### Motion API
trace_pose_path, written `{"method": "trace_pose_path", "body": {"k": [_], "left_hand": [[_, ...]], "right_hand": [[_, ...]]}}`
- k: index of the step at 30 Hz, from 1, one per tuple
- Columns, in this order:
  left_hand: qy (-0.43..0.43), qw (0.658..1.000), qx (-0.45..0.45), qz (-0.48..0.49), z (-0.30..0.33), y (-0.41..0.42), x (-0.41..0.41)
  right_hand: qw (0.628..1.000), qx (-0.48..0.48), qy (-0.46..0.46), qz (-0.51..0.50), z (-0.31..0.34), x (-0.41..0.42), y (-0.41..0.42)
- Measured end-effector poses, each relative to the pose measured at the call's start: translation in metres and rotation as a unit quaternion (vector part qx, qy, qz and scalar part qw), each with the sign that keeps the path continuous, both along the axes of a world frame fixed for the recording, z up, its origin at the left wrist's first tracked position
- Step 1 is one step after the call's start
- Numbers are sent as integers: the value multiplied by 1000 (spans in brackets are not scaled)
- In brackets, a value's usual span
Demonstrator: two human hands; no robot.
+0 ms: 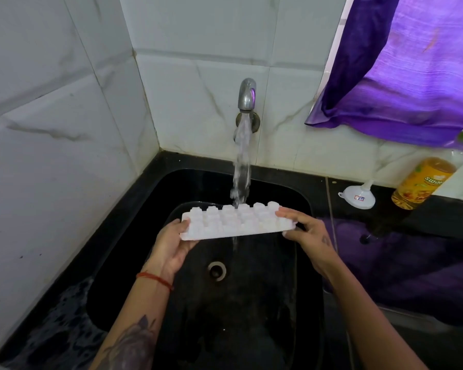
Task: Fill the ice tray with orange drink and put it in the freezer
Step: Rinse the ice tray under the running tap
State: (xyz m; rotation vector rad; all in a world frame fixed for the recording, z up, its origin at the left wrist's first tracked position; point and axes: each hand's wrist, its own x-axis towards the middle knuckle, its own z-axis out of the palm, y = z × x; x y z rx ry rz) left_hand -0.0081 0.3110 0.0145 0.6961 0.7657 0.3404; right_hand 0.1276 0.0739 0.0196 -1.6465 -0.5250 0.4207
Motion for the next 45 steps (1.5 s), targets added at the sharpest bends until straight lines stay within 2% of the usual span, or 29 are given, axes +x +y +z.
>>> {"method": "trace_pose_path", "body": {"k": [3,6,9,14,18,20,24,27,33,37,42,45], "left_hand": [[-6,999,32,-38,-1,-4,9],[2,996,59,-67,1,-11,26],[7,992,92,-85,3,-18,41],[26,986,132,-101,6,-18,57],[64,983,145,-96,5,-5,55],[94,979,152,-96,3,2,50],[147,976,128,-94,-5,11,41],[168,978,85,-88,-9,13,38],[186,976,25,-105,-9,9,37],[163,983,44,-70,-1,10,44],[117,982,135,-62,12,15,51],[116,978,167,-52,15,22,50]], "right_hand": [[989,44,107,-93,-7,3,0],[970,-1,137,-199,-16,10,-3],[957,-46,193,-209,-17,18,-9],[957,-18,203,-206,-4,22,-16],[968,27,156,-196,13,20,-5],[981,24,101,-166,24,19,7],[989,4,-1,-147,46,16,39],[989,-57,-69,-120,59,15,64],[985,-109,-115,-67,73,20,86],[981,-146,-69,-106,55,35,68],[968,-187,89,-141,11,37,41],[964,-186,142,-128,-6,30,42]]}}
